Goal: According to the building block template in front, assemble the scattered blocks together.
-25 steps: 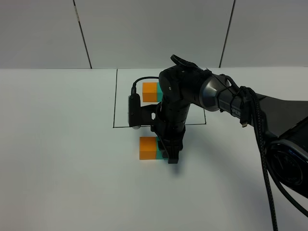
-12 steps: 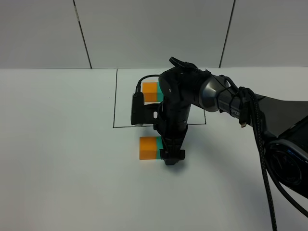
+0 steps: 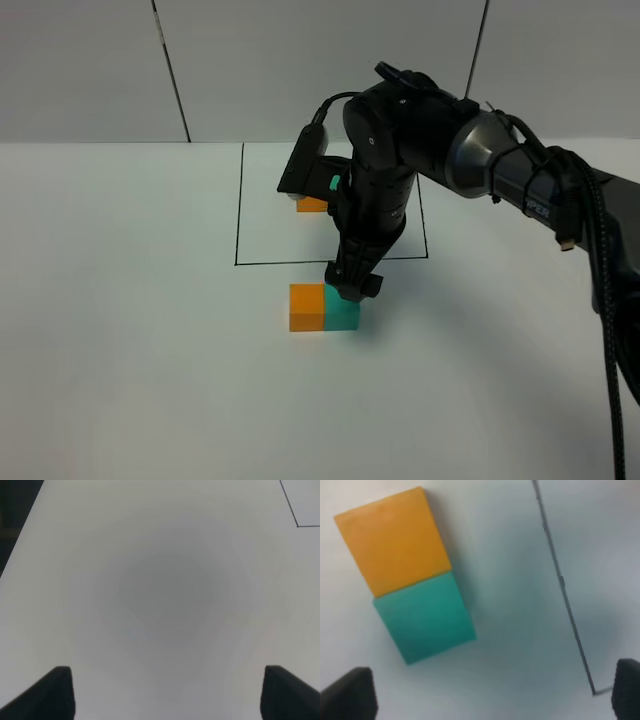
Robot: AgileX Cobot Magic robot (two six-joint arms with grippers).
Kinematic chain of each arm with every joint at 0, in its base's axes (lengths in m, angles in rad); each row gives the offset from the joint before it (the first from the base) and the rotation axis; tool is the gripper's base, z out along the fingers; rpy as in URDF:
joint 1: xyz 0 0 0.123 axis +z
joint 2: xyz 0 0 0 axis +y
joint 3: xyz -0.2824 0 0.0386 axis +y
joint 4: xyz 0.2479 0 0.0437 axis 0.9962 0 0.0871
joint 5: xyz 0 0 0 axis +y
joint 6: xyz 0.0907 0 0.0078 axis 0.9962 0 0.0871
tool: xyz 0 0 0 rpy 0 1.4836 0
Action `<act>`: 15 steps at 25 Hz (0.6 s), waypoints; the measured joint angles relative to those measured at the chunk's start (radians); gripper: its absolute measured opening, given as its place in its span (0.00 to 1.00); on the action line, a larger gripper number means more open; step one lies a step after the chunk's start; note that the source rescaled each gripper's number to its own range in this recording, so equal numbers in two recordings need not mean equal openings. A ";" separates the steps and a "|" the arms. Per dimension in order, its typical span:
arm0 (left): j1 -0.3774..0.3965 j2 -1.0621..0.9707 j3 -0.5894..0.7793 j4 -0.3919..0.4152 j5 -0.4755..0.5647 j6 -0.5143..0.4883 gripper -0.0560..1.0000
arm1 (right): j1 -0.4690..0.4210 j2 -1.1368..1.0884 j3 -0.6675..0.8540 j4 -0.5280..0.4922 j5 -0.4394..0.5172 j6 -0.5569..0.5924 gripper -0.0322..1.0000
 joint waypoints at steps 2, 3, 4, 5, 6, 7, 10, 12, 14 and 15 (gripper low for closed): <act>0.000 0.000 0.000 0.000 0.000 0.000 0.71 | -0.010 -0.015 0.000 0.003 0.013 0.045 0.94; 0.000 0.000 0.000 0.000 0.000 0.000 0.71 | -0.018 -0.018 0.000 0.006 0.014 0.065 0.94; 0.000 0.000 0.000 0.000 0.000 0.000 0.71 | -0.029 -0.022 0.000 0.012 0.014 0.090 0.94; 0.000 0.000 0.000 0.000 0.000 0.000 0.71 | -0.046 -0.025 0.000 0.020 0.013 0.114 0.94; 0.000 0.000 0.000 0.000 0.000 0.000 0.71 | -0.068 -0.027 0.000 0.025 0.011 0.135 0.94; 0.000 0.000 0.000 0.000 0.000 0.000 0.71 | -0.088 -0.029 0.000 0.026 0.006 0.165 0.94; 0.000 0.000 0.000 0.000 0.000 0.000 0.71 | -0.179 -0.036 0.000 0.026 -0.008 0.248 0.94; 0.000 0.000 0.000 0.000 0.000 0.000 0.71 | -0.241 -0.051 0.000 0.026 -0.011 0.295 0.94; 0.000 0.000 0.000 0.000 0.000 0.000 0.71 | -0.310 -0.072 0.000 0.026 -0.011 0.336 0.94; 0.000 0.000 0.000 0.000 0.000 0.000 0.71 | -0.339 -0.086 0.000 0.026 -0.011 0.353 0.94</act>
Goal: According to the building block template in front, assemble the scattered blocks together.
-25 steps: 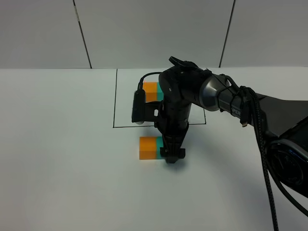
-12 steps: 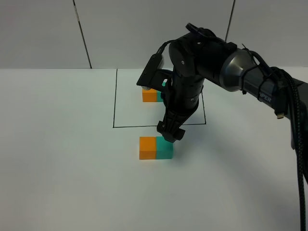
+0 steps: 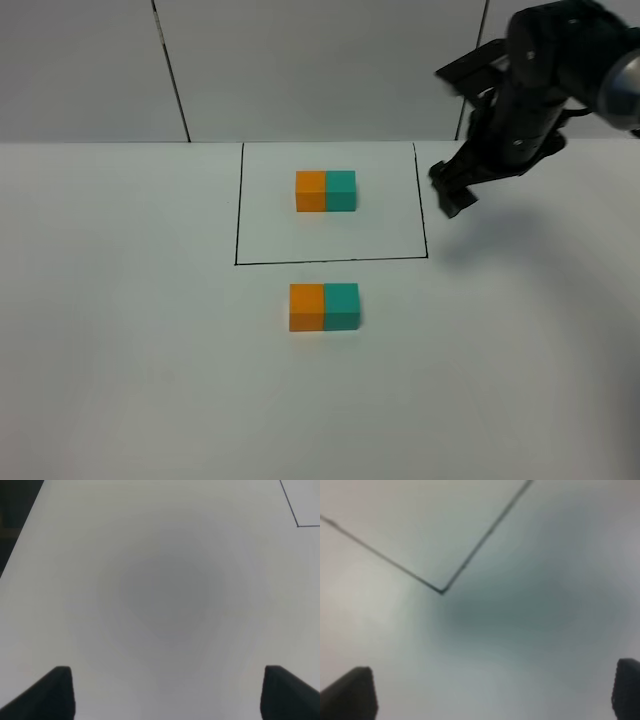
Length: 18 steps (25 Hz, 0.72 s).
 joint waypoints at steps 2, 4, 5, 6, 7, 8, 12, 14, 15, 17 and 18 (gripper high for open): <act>0.000 0.000 0.000 0.000 0.000 0.000 0.71 | -0.066 -0.031 0.000 0.000 0.004 0.015 0.94; 0.000 0.000 0.000 0.000 0.000 0.000 0.71 | -0.122 -0.065 0.000 -0.002 0.011 0.020 0.94; 0.000 0.000 0.000 0.000 0.000 0.000 0.71 | -0.151 -0.086 0.000 -0.002 0.013 0.022 0.94; 0.000 0.000 0.000 0.000 0.000 0.000 0.71 | -0.179 -0.105 0.000 -0.002 0.014 0.022 0.94; 0.000 0.000 0.000 0.000 0.000 0.000 0.71 | -0.201 -0.129 0.000 -0.003 0.014 0.022 0.94; 0.000 0.000 0.000 0.000 0.000 0.000 0.71 | -0.225 -0.154 0.000 -0.003 0.014 0.022 0.94; 0.000 0.000 0.000 0.001 0.000 0.000 0.71 | -0.295 -0.253 0.002 -0.004 0.016 0.037 0.93; 0.000 0.000 0.000 0.009 0.000 -0.006 0.71 | -0.314 -0.306 0.020 -0.004 0.015 0.045 0.93; 0.000 0.000 0.000 0.013 0.000 -0.006 0.71 | -0.318 -0.337 0.038 -0.005 0.013 0.048 0.93; 0.000 0.000 0.000 0.016 0.000 -0.007 0.71 | -0.320 -0.394 0.080 -0.005 0.000 0.050 0.93; 0.000 0.000 0.000 0.017 0.000 -0.007 0.71 | -0.320 -0.425 0.108 -0.002 -0.009 0.055 0.93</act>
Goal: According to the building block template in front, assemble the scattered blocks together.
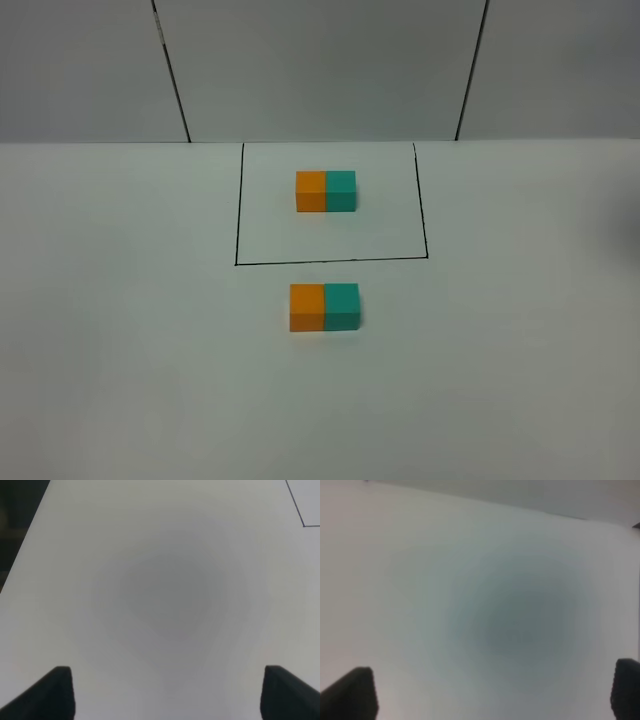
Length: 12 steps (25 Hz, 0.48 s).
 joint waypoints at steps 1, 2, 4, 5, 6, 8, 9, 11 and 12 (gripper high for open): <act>0.000 0.000 0.000 0.000 0.000 0.000 0.71 | 0.000 -0.031 0.032 0.002 -0.012 0.007 0.93; 0.000 0.000 0.000 0.000 0.000 0.000 0.71 | 0.000 -0.058 0.066 0.002 -0.019 0.014 0.93; 0.000 0.000 0.000 0.000 0.000 -0.001 0.71 | 0.000 -0.124 0.140 0.002 -0.028 0.030 0.93; 0.000 0.000 0.000 -0.002 0.000 -0.005 0.71 | 0.000 -0.161 0.187 0.003 -0.037 0.036 0.93; 0.000 0.000 0.000 -0.004 0.000 -0.010 0.71 | 0.003 -0.193 0.238 0.004 -0.048 0.042 0.93; 0.000 0.000 0.000 -0.009 0.000 -0.022 0.71 | 0.011 -0.277 0.332 0.007 -0.064 0.058 0.93; 0.000 0.000 0.000 -0.012 0.000 -0.026 0.71 | 0.013 -0.322 0.382 0.012 -0.068 0.062 0.93; 0.000 0.000 0.000 -0.015 0.000 -0.030 0.71 | 0.013 -0.411 0.472 0.026 -0.071 0.074 0.93; 0.000 0.000 0.000 -0.016 0.000 -0.030 0.71 | 0.013 -0.462 0.518 0.027 -0.072 0.082 0.93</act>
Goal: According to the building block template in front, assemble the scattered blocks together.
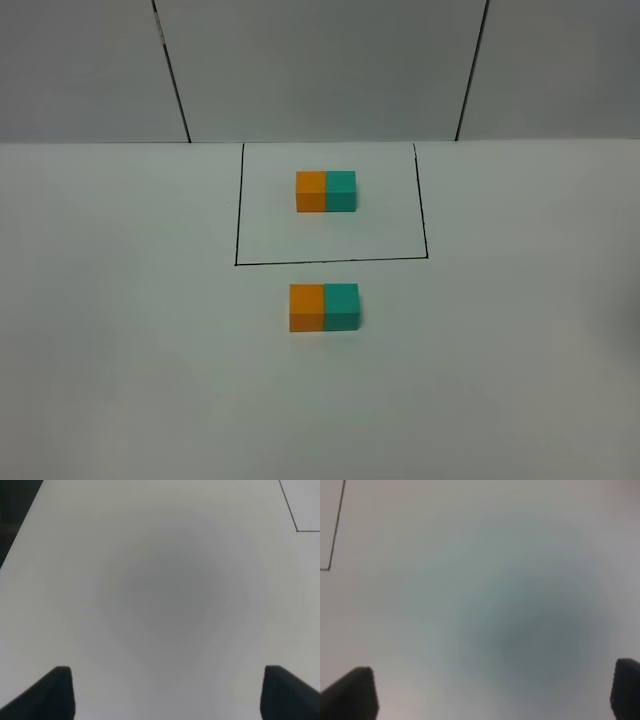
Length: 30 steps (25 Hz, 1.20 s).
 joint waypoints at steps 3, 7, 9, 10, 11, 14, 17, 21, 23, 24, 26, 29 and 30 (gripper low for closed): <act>0.000 0.000 0.000 -0.001 0.000 -0.001 0.71 | 0.000 -0.155 0.111 0.006 0.000 0.018 0.93; 0.000 0.000 0.000 -0.002 0.000 -0.001 0.71 | 0.010 -0.402 0.218 0.006 0.021 0.030 0.93; 0.000 0.000 0.000 -0.002 0.000 -0.001 0.71 | 0.010 -0.520 0.266 0.017 0.046 0.030 0.93; 0.000 0.000 0.000 -0.002 0.000 -0.001 0.71 | 0.010 -0.581 0.293 0.017 0.058 0.031 0.93; 0.000 0.000 0.000 -0.002 0.000 -0.001 0.71 | 0.015 -0.638 0.321 0.017 0.068 0.032 0.93; 0.000 0.000 0.000 -0.002 0.000 -0.002 0.71 | 0.060 -0.761 0.406 0.019 0.075 0.061 0.93; 0.000 0.000 0.000 -0.002 0.000 -0.002 0.71 | 0.093 -0.841 0.486 0.023 0.102 0.073 0.93; 0.000 0.000 0.000 -0.002 0.000 -0.002 0.71 | 0.100 -0.936 0.568 0.024 0.118 0.074 0.93; 0.000 0.000 0.000 -0.002 0.000 -0.002 0.71 | 0.100 -0.980 0.606 0.025 0.118 0.075 0.93; 0.000 0.000 0.000 -0.002 0.000 -0.002 0.71 | 0.100 -1.004 0.629 0.025 0.118 0.076 0.92; 0.000 0.000 0.000 -0.002 0.000 -0.002 0.71 | 0.100 -1.041 0.678 0.025 0.117 0.079 0.91; 0.000 0.000 0.000 -0.002 0.000 -0.003 0.71 | 0.100 -1.089 0.732 0.025 0.121 0.079 0.89; 0.000 0.000 0.000 -0.002 0.000 -0.003 0.71 | 0.100 -1.098 0.740 0.025 0.122 0.079 0.89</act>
